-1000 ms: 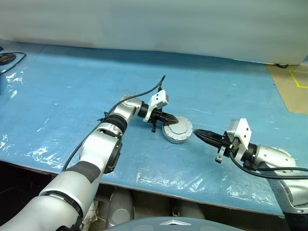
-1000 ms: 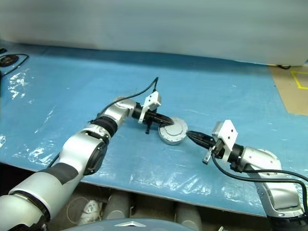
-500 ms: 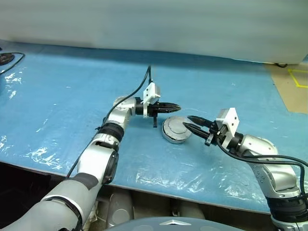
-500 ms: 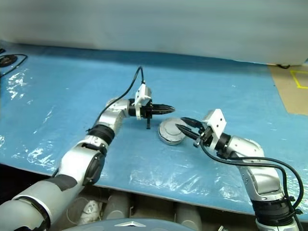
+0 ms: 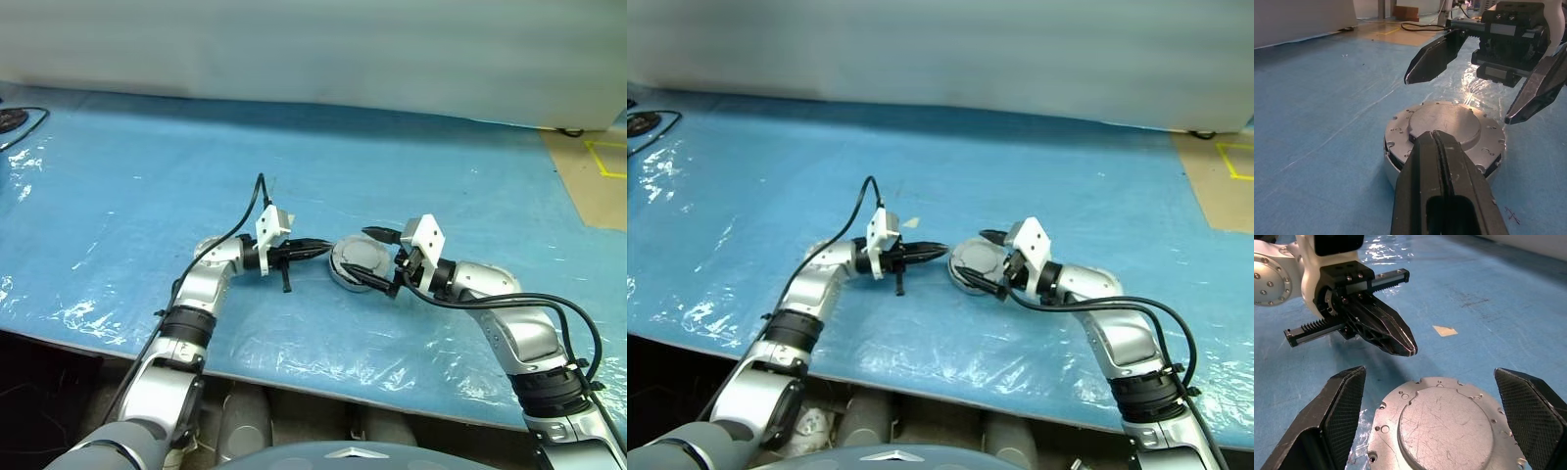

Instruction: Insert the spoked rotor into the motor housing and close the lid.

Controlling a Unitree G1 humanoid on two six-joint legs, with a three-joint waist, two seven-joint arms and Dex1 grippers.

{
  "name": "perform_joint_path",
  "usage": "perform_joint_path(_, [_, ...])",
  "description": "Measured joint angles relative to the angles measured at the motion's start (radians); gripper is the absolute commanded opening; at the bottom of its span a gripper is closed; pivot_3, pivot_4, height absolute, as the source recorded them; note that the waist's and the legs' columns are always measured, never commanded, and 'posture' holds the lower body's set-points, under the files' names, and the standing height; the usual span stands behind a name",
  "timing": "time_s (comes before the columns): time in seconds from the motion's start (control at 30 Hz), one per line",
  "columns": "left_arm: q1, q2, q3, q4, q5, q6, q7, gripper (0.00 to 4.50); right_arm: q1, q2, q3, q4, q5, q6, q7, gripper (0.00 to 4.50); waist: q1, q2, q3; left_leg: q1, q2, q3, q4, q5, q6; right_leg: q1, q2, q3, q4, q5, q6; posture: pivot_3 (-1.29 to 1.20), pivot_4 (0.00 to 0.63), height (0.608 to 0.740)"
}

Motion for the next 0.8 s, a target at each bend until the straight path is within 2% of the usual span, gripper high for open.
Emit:
perform_joint_path(0.33, [0.143,0.068,-0.019,-0.141,-0.025,0.033,0.059,0.0,-0.019,0.004,0.031,0.049,-0.034,0.024,0.004,4.47,-0.001,0.0,0.0,0.0,0.0,0.0,0.0,-0.002,-0.004,0.0,0.001,0.001,0.0,0.0,0.0,0.0,0.15,0.74])
perform_joint_path(0.57, [0.157,0.081,-0.028,-0.163,-0.037,0.05,0.082,0.0,-0.028,0.031,0.034,0.074,-0.061,0.025,-0.017,4.47,-0.001,0.0,0.0,0.001,0.0,0.001,0.001,-0.001,-0.005,0.0,0.001,0.002,0.0,0.0,0.0,0.0,0.15,0.74])
perform_joint_path(0.73, [0.157,0.081,-0.044,-0.164,-0.041,0.055,0.097,0.0,-0.041,0.032,0.043,0.093,-0.106,0.01,-0.029,2.98,-0.001,0.0,0.0,0.001,0.001,0.001,0.001,0.0,-0.006,0.0,0.001,0.001,0.0,0.0,0.0,0.0,0.15,0.74])
perform_joint_path(0.8, [0.156,0.081,-0.048,-0.164,-0.042,0.055,0.099,0.0,-0.041,0.032,0.045,0.094,-0.118,0.002,-0.027,2.99,-0.001,0.0,0.0,0.001,0.001,0.001,0.001,0.0,-0.006,0.0,0.001,0.002,0.0,0.0,0.0,0.0,0.15,0.74])
